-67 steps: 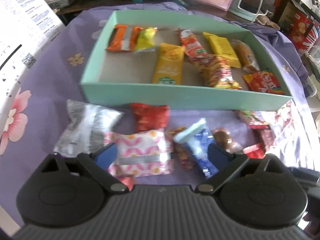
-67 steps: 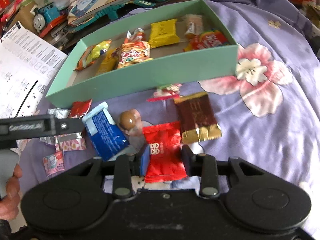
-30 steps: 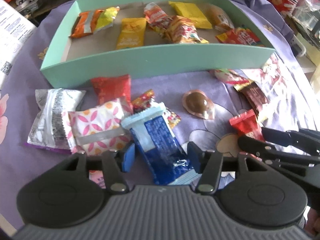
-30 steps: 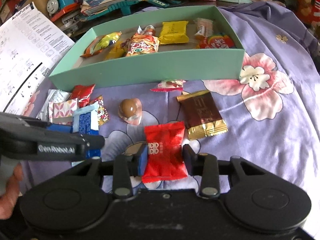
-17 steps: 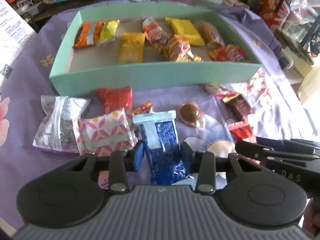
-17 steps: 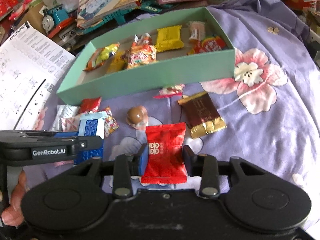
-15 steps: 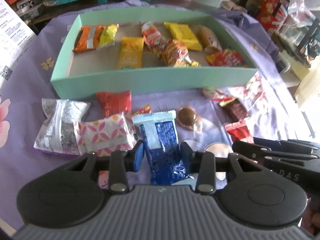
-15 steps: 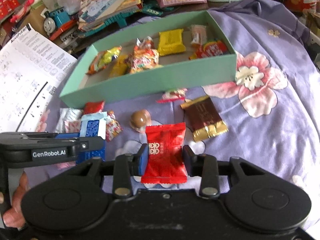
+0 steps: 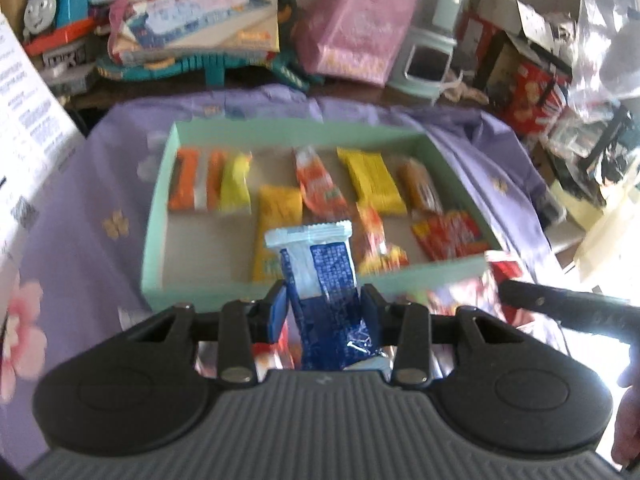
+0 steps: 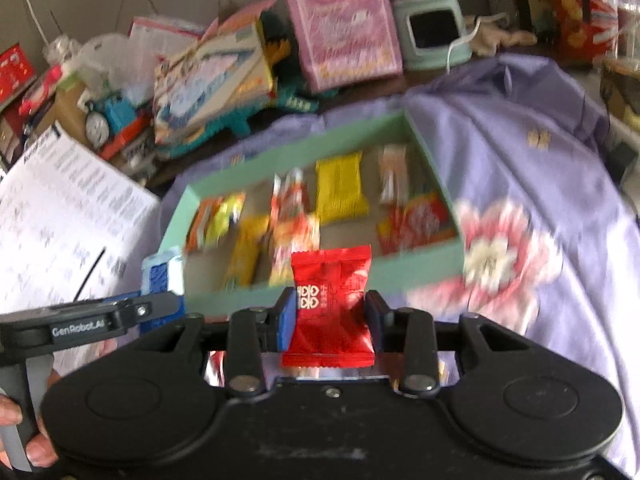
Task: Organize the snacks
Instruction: 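Carry the red candy and blue-and-white snack into the tray and open both tools, then move the left tool to the clear silver bag while the right tool reaches the pink-patterned pouch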
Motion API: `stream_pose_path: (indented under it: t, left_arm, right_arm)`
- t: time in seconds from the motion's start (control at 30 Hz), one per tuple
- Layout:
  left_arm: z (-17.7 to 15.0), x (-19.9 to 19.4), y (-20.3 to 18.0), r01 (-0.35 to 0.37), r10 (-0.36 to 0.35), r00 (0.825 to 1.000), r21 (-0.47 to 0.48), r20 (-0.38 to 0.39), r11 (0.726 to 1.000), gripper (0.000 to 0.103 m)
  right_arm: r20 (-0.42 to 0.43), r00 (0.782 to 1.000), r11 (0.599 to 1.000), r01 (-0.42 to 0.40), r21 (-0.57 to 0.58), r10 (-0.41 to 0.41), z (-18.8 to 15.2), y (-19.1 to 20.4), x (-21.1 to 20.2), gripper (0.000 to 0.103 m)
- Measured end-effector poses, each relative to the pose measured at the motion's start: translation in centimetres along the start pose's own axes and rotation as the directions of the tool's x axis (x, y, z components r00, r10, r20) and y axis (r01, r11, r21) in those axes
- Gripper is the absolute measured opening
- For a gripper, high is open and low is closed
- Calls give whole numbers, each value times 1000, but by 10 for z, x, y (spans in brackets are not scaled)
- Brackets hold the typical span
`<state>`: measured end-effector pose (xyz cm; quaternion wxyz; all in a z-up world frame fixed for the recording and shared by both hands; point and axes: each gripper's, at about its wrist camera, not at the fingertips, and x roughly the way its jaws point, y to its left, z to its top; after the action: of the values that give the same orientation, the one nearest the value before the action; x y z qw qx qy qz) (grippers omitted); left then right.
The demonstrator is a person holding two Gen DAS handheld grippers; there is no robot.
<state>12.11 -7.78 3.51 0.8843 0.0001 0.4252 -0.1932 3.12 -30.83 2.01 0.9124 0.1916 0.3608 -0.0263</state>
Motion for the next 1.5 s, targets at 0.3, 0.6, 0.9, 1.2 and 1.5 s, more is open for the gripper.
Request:
stream_pose_path:
  t: [0.3, 0.6, 0.9, 1.2, 1.5]
  left_arm:
    - [54, 45, 8, -10, 9, 1000, -36, -21, 999, 39]
    - [58, 92, 3, -12, 7, 996, -58, -86, 998, 42]
    - [53, 93, 4, -83, 79, 995, -58, -64, 995, 101]
    - [47, 73, 5, -88, 85, 995, -66, -55, 994, 103]
    - [29, 35, 1, -87, 86, 996, -42, -25, 995, 103]
  right_arm:
    - [12, 1000, 999, 11, 46, -11, 60, -9, 45, 36]
    - [-20, 1000, 998, 15, 67, -14, 77, -15, 96, 53]
    - [19, 999, 998, 28, 58, -29, 69, -13, 89, 103]
    - [7, 1000, 997, 25, 77, -25, 57, -13, 70, 103]
    - [33, 999, 997, 23, 69, -25, 44, -10, 32, 103]
